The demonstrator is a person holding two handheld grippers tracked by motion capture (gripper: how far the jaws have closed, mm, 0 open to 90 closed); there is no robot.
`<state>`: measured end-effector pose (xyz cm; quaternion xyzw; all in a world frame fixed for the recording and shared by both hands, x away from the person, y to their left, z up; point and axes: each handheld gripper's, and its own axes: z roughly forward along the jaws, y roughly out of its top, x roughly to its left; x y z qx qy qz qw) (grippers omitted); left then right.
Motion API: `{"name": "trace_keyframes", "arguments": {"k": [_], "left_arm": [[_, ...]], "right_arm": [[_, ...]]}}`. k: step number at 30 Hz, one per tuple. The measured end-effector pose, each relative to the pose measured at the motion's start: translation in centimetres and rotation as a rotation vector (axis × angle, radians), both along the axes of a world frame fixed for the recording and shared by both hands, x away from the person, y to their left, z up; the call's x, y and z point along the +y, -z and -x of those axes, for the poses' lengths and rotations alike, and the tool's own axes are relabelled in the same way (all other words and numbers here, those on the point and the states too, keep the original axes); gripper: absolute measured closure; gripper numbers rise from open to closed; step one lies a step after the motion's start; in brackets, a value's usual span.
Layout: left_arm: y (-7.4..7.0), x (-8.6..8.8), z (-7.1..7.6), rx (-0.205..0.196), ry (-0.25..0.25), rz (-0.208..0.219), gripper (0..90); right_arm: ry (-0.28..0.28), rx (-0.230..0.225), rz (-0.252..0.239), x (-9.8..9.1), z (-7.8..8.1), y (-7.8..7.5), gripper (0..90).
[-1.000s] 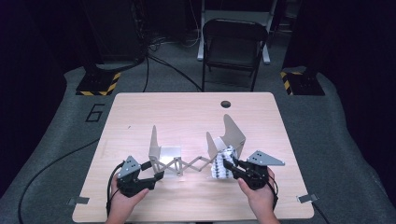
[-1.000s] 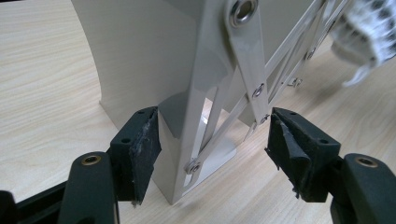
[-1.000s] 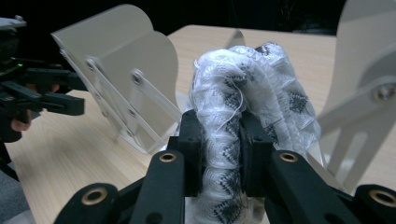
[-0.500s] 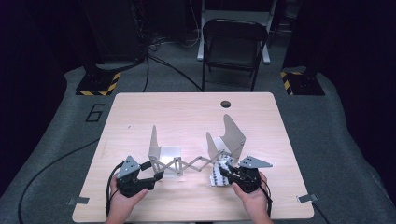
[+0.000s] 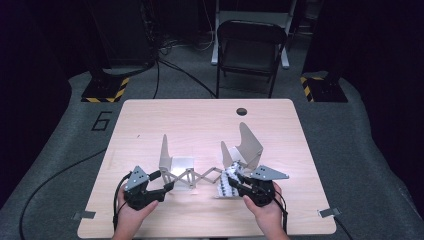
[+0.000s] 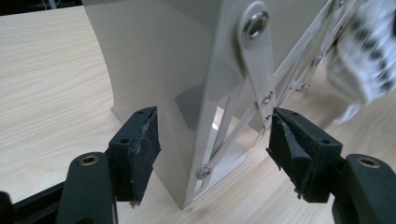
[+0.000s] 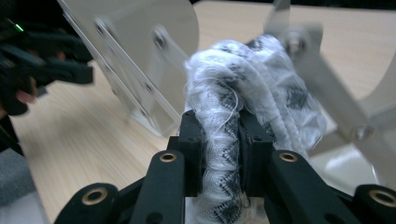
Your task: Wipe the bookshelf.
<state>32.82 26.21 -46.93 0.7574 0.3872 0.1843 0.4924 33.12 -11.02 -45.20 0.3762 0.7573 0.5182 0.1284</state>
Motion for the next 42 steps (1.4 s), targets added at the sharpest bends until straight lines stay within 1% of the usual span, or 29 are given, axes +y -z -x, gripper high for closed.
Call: {"name": "trace_keyframes", "arguments": {"k": [2, 4, 5, 8, 9, 10, 14, 16, 17, 18, 19, 20, 21, 23, 24, 25, 26, 27, 28, 29, 31, 33, 35, 36, 37, 39, 40, 41, 42], "left_arm": [[0.0, -0.1, -0.1, 0.004, 0.007, 0.001, 33.2], [0.1, -0.3, 0.0, 0.005, 0.021, -0.003, 33.6], [0.1, -0.4, 0.1, 0.006, 0.022, -0.014, 33.5], [0.0, -0.4, 0.1, 0.005, 0.031, -0.014, 33.8], [0.1, -0.5, 0.1, 0.001, 0.025, -0.005, 34.0], [0.1, -0.5, 0.2, 0.005, 0.032, -0.012, 34.0], [0.1, -0.7, 0.3, 0.002, 0.024, -0.006, 33.7], [0.1, -0.6, 0.3, 0.014, 0.034, -0.008, 33.7], [0.1, -0.6, 0.3, 0.009, 0.032, -0.01, 33.7], [0.1, -0.6, 0.3, 0.01, 0.032, -0.011, 33.7], [0.1, -0.6, 0.3, 0.012, 0.032, -0.009, 33.7], [0.1, -0.6, 0.4, 0.012, 0.032, -0.009, 33.7], [0.1, -0.6, 0.4, 0.011, 0.033, -0.009, 33.7], [0.1, -0.6, 0.4, 0.011, 0.034, -0.009, 33.7], [0.1, -0.6, 0.4, 0.011, 0.034, -0.009, 33.8], [0.1, -0.6, 0.4, 0.011, 0.034, -0.009, 33.9], [0.0, -0.6, 0.4, 0.011, 0.035, -0.008, 33.9], [0.0, -0.6, 0.4, 0.01, 0.037, -0.009, 34.1], [0.0, -0.6, 0.4, 0.01, 0.037, -0.009, 34.1], [0.0, -0.6, 0.4, 0.006, 0.039, -0.014, 34.1], [0.1, -0.8, 0.4, 0.002, 0.033, -0.006, 34.1], [0.1, -0.8, 0.4, 0.016, 0.047, -0.012, 34.6], [0.1, -0.9, 0.4, 0.009, 0.046, -0.018, 34.5], [0.1, -0.9, 0.4, 0.009, 0.047, -0.018, 34.6], [0.1, -0.9, 0.4, 0.01, 0.047, -0.016, 34.5], [0.1, -0.9, 0.4, 0.014, 0.049, -0.015, 34.6], [0.1, -0.9, 0.4, 0.014, 0.049, -0.015, 34.6], [0.1, -0.9, 0.4, 0.012, 0.047, -0.015, 34.6], [0.1, -0.9, 0.4, 0.011, 0.047, -0.015, 34.5]], "right_arm": [[0.015, 0.022, 0.025, 0.0, -0.3, 1.1, 74.4], [0.028, 0.04, 0.031, -0.1, -0.6, 1.5, 74.5], [0.034, 0.043, 0.032, -0.1, -0.7, 1.7, 74.6], [0.051, 0.04, 0.038, -0.2, -1.1, 1.8, 74.6], [0.059, 0.041, 0.034, -0.2, -1.2, 1.8, 74.6], [0.071, 0.042, 0.034, -0.2, -1.3, 1.8, 74.6], [0.062, 0.047, 0.041, 0.1, -1.5, 1.9, 74.5], [0.048, 0.051, 0.034, 0.5, -1.4, 1.7, 74.5], [0.028, 0.036, 0.027, 1.0, -1.3, 1.2, 74.5], [0.028, 0.036, 0.027, 1.0, -1.3, 1.2, 74.5], [0.012, 0.01, 0.009, 1.4, -1.1, 0.3, 74.5], [0.012, 0.01, 0.009, 1.4, -1.1, 0.3, 74.5], [0.007, -0.001, 0.001, 1.5, -1.0, -0.1, 74.5], [0.001, -0.041, -0.003, 2.1, -0.9, -1.0, 74.6], [0.001, -0.041, -0.003, 2.1, -0.9, -1.0, 74.6], [0.002, -0.042, 0.012, 2.3, -1.1, -0.8, 74.7], [0.002, -0.042, 0.012, 2.3, -1.1, -0.8, 74.7], [0.009, -0.024, 0.035, 2.5, -1.3, 0.0, 74.7], [0.009, -0.024, 0.035, 2.5, -1.3, 0.0, 74.7], [0.019, -0.003, 0.052, 2.4, -1.6, 0.9, 74.7], [0.023, 0.006, 0.059, 2.4, -1.7, 1.3, 74.7], [0.031, 0.03, 0.067, 2.3, -2.0, 2.2, 74.8], [0.035, 0.045, 0.079, 2.3, -2.3, 2.7, 74.7], [0.038, 0.05, 0.071, 2.3, -2.2, 2.7, 74.7], [0.034, 0.049, 0.076, 2.4, -2.2, 2.5, 74.7], [0.021, 0.032, 0.059, 2.5, -2.1, 1.8, 74.7], [0.021, 0.032, 0.059, 2.5, -2.1, 1.8, 74.7], [0.016, 0.025, 0.054, 2.6, -2.0, 1.5, 74.8], [0.003, 0.003, 0.04, 2.8, -1.8, 0.8, 74.8]]}}
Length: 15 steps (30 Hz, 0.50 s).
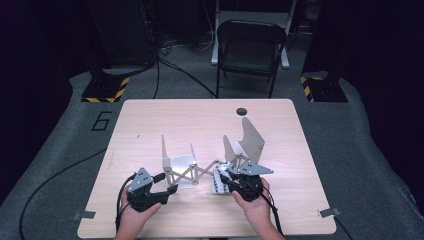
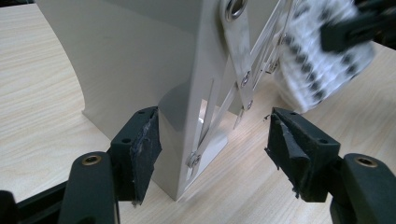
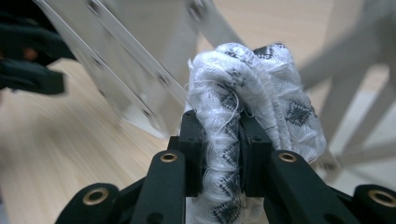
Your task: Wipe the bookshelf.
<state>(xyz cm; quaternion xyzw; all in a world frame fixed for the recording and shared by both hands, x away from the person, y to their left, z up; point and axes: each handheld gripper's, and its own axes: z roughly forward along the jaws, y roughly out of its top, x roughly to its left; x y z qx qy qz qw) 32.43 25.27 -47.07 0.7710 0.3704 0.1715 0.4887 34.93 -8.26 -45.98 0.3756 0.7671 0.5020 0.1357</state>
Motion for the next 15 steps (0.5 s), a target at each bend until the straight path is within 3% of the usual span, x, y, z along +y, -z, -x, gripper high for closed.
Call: {"name": "trace_keyframes", "arguments": {"k": [1, 4, 6, 8, 9, 15], "left_arm": [[0.0, 0.0, 0.0, 0.004, 0.003, -0.001, 34.6], [0.0, 0.1, 0.0, 0.005, 0.004, -0.002, 34.9], [0.0, 0.1, 0.0, 0.001, 0.003, -0.006, 35.0], [0.0, 0.1, 0.0, 0.001, 0.003, -0.007, 35.0], [0.0, 0.1, 0.0, 0.004, 0.005, -0.007, 35.0], [0.0, 0.1, 0.0, 0.001, 0.007, -0.006, 35.0]], "right_arm": [[-0.017, -0.027, -0.024, 0.3, 0.3, -1.0, 74.8], [-0.044, -0.045, -0.066, 0.8, 1.0, -2.2, 74.8], [-0.064, -0.07, -0.063, 1.5, 1.4, -2.8, 74.8], [-0.066, -0.073, -0.058, 1.7, 1.3, -2.7, 74.8], [-0.06, -0.064, -0.036, 2.1, 1.0, -2.0, 74.8], [-0.05, -0.024, -0.007, 2.5, 0.4, 0.0, 75.0]]}}
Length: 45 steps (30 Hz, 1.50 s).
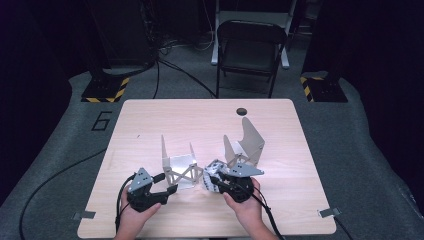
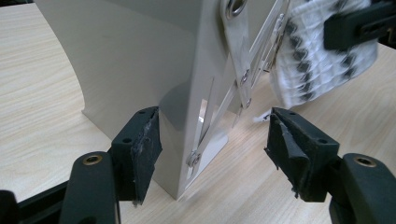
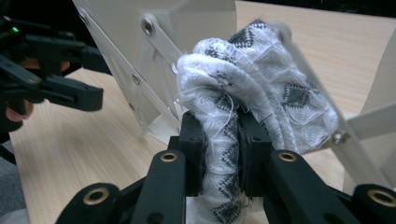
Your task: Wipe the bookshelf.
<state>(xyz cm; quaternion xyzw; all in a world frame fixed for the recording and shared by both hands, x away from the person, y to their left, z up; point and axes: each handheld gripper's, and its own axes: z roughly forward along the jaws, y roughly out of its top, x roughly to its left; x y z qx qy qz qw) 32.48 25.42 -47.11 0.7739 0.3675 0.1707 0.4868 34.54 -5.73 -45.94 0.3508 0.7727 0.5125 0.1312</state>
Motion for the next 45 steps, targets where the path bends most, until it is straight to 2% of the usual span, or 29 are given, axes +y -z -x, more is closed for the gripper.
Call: {"name": "trace_keyframes", "arguments": {"k": [10, 13, 16, 19, 20, 23, 24, 25, 26, 27, 28, 30, 33, 34, 36, 38, 39, 41, 43, 45], "left_arm": [[0.0, -0.1, 0.0, -0.001, -0.008, 0.004, 35.0], [0.1, -0.1, 0.0, -0.004, -0.011, 0.007, 35.0], [0.1, -0.1, 0.0, 0.001, -0.006, 0.005, 35.0], [0.0, -0.1, 0.0, 0.003, -0.003, 0.004, 35.0], [0.0, -0.1, 0.0, 0.003, -0.003, 0.004, 35.0], [0.1, -0.1, 0.0, 0.006, -0.006, 0.006, 35.0], [0.0, -0.1, 0.0, 0.002, -0.003, 0.003, 35.0], [0.0, -0.1, 0.0, 0.002, -0.003, 0.003, 35.0], [0.0, -0.1, 0.0, -0.001, 0.0, -0.003, 35.0], [0.1, -0.1, 0.0, -0.007, -0.007, 0.003, 35.0], [0.0, 0.0, 0.0, 0.0, 0.0, -0.001, 35.0], [0.0, 0.0, 0.0, 0.0, 0.0, -0.001, 35.0], [0.1, -0.1, 0.0, -0.006, -0.006, 0.003, 35.0], [0.1, -0.1, 0.0, 0.004, 0.0, 0.003, 35.3], [0.1, -0.1, 0.0, 0.004, 0.001, 0.003, 35.6], [0.1, -0.1, 0.0, 0.004, 0.001, 0.004, 35.8], [0.0, -0.1, 0.0, 0.004, 0.001, 0.004, 35.8], [0.0, -0.2, 0.1, 0.004, 0.004, 0.003, 35.8], [0.0, -0.2, 0.1, 0.002, 0.007, 0.0, 35.9], [0.1, -0.2, 0.1, 0.001, 0.006, 0.005, 36.1]], "right_arm": [[0.007, 0.028, 0.026, -0.2, 0.1, 1.0, 75.9], [0.009, 0.038, 0.024, -0.2, 0.0, 0.8, 76.1], [0.003, 0.02, 0.003, -0.2, 0.1, -0.4, 76.0], [-0.017, -0.041, -0.035, 0.0, 0.5, -2.6, 76.0], [-0.027, -0.056, -0.061, 0.0, 0.8, -3.3, 76.0], [-0.041, -0.065, -0.086, 0.3, 1.1, -4.2, 76.0], [-0.057, -0.055, -0.062, 0.8, 1.1, -3.8, 76.1], [-0.057, -0.055, -0.062, 0.8, 1.1, -3.8, 76.1], [-0.061, -0.031, -0.014, 1.2, 1.0, -2.6, 76.1], [-0.061, -0.031, -0.014, 1.2, 1.0, -2.6, 76.1], [-0.063, -0.02, 0.006, 1.4, 0.8, -2.1, 76.1], [-0.039, 0.052, 0.061, 1.7, 0.2, 0.3, 76.1], [-0.034, 0.06, 0.068, 1.7, 0.0, 1.0, 76.1], [-0.036, 0.067, 0.071, 1.7, -0.1, 1.1, 76.1], [-0.04, 0.06, 0.066, 1.7, -0.1, 0.6, 76.1], [-0.042, 0.039, 0.041, 1.8, 0.0, -0.3, 76.1], [-0.046, 0.005, 0.015, 1.8, 0.0, -1.3, 76.1], [-0.052, -0.028, -0.016, 1.8, 0.2, -2.5, 76.1], [-0.055, -0.042, -0.014, 1.9, 0.3, -2.9, 76.1], [-0.055, -0.045, 0.029, 2.2, 0.2, -2.4, 76.1]]}}
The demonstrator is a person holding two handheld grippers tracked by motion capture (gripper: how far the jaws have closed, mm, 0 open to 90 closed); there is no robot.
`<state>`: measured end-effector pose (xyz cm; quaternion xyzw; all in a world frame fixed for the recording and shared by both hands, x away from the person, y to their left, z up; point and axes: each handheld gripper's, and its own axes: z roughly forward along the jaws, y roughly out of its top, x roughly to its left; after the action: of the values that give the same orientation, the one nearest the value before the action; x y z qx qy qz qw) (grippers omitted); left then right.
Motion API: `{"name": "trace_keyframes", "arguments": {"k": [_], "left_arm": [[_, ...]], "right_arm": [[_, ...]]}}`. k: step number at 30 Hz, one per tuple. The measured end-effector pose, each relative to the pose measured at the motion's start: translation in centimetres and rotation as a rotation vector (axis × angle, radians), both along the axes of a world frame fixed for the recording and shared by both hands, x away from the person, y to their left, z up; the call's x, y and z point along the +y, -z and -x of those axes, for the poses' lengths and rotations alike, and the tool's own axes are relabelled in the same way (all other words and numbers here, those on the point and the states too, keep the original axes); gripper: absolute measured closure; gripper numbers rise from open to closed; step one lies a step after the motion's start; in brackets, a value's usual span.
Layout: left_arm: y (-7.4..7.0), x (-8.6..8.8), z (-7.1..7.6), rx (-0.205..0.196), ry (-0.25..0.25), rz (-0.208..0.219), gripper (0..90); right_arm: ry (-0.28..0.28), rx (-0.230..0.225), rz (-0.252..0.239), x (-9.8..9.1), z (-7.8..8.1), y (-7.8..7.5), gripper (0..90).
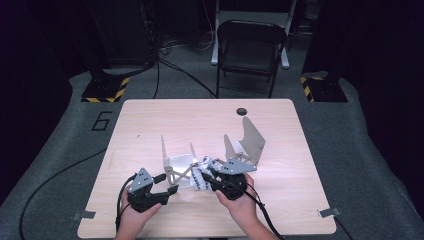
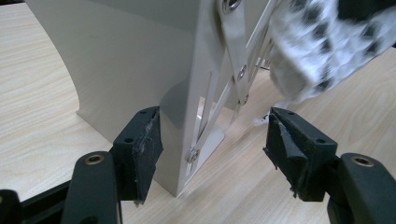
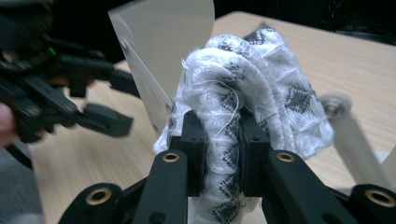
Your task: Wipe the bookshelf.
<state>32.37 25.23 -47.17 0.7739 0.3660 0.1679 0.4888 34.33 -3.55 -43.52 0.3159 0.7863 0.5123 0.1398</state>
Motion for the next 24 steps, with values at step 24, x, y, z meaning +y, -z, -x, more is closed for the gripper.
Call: {"name": "trace_keyframes", "arguments": {"k": [24], "left_arm": [[-0.2, 0.1, 0.4, 0.01, 0.023, 0.009, 38.7]], "right_arm": [[0.032, 0.064, 0.054, 0.4, -1.1, 2.9, 76.1]]}}
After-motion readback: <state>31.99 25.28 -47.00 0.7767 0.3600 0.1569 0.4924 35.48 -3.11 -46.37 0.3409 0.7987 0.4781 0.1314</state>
